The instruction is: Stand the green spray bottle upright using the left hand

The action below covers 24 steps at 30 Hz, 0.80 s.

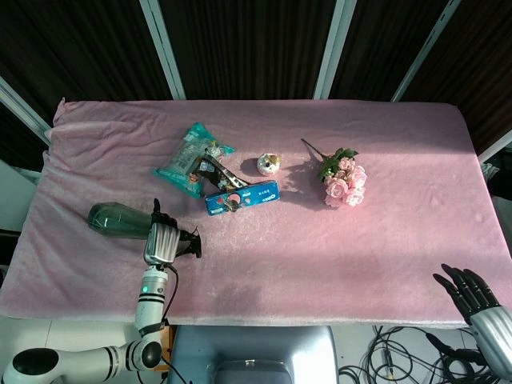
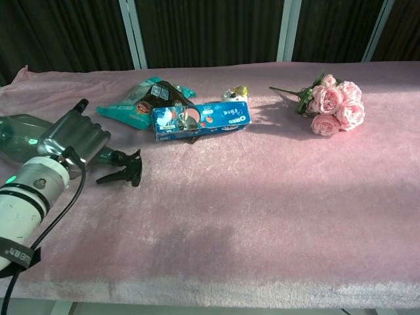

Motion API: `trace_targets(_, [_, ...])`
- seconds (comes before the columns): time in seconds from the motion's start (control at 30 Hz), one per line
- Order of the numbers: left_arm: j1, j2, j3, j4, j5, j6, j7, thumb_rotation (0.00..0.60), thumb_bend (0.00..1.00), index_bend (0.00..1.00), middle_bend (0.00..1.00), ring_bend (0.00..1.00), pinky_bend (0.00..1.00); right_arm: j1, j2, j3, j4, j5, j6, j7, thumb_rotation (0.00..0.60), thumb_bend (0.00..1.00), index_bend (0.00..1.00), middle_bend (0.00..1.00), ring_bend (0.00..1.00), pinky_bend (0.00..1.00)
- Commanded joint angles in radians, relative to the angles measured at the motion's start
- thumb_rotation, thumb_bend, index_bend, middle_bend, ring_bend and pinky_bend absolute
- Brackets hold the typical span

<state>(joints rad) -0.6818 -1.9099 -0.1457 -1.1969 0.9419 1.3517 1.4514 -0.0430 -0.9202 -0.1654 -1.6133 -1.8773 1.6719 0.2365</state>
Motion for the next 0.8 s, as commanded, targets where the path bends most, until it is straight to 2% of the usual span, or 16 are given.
trace_targets(0.03, [0.017,0.061,0.049,-0.028,0.169,0.065,-0.191,0.6,0.46,0.77,0.87,0.44,0.01,0.0,0.001,0.0,-0.001,0.0,-0.001,0.0,0.6,0.34,0.0,0.0,0.0,0.0])
trace_targets(0.1, [0.033,0.096,0.054,-0.069,0.225,0.096,-0.288,0.6,0.46,0.77,0.88,0.46,0.04,-0.002,0.001,0.0,-0.001,0.0,0.002,0.002,0.6,0.33,0.0,0.0,0.0,0.0])
trace_targets(0.2, [0.046,0.123,0.056,-0.102,0.257,0.115,-0.353,0.6,0.46,0.77,0.88,0.47,0.05,-0.003,0.001,0.0,0.0,0.0,0.005,0.004,0.6,0.33,0.0,0.0,0.0,0.0])
trace_targets(0.27, [0.068,0.169,0.045,-0.171,0.3,0.156,-0.462,0.6,0.46,0.78,0.88,0.47,0.06,-0.005,0.001,0.002,0.001,0.002,0.009,0.006,0.6,0.34,0.0,0.0,0.0,0.0])
trace_targets(0.3, [0.083,0.207,0.037,-0.223,0.329,0.18,-0.539,0.6,0.46,0.78,0.88,0.47,0.07,-0.005,0.0,0.002,0.001,0.003,0.009,0.005,0.6,0.33,0.0,0.0,0.0,0.0])
trace_targets(0.33, [0.113,0.248,-0.014,-0.341,0.364,0.245,-0.737,0.6,0.46,0.78,0.89,0.48,0.08,-0.002,-0.002,0.0,0.0,-0.001,-0.001,-0.002,0.6,0.34,0.0,0.0,0.0,0.0])
trace_targets(0.37, [0.136,0.29,-0.024,-0.417,0.372,0.247,-0.871,0.6,0.46,0.78,0.89,0.49,0.1,0.0,-0.005,0.001,-0.004,0.0,-0.007,-0.01,0.6,0.34,0.0,0.0,0.0,0.0])
trace_targets(0.43, [0.169,0.37,-0.04,-0.535,0.35,0.214,-1.055,0.6,0.47,0.79,0.89,0.49,0.12,0.002,-0.009,0.003,-0.012,0.006,-0.019,-0.025,0.6,0.34,0.0,0.0,0.0,0.0])
trace_targets(0.6, [0.219,0.505,-0.089,-0.724,0.217,0.089,-1.343,0.6,0.47,0.79,0.89,0.49,0.12,0.011,-0.012,0.002,-0.024,0.004,-0.045,-0.048,0.6,0.33,0.0,0.0,0.0,0.0])
trace_targets(0.7, [0.239,0.553,-0.125,-0.757,0.167,0.018,-1.518,0.6,0.48,0.79,0.89,0.49,0.11,0.014,-0.011,0.002,-0.027,0.008,-0.053,-0.05,0.6,0.34,0.0,0.0,0.0,0.0])
trace_targets(0.8, [0.245,0.566,-0.137,-0.733,0.171,-0.009,-1.584,0.6,0.48,0.79,0.89,0.49,0.11,0.015,-0.01,0.002,-0.029,0.008,-0.053,-0.05,0.6,0.34,0.0,0.0,0.0,0.0])
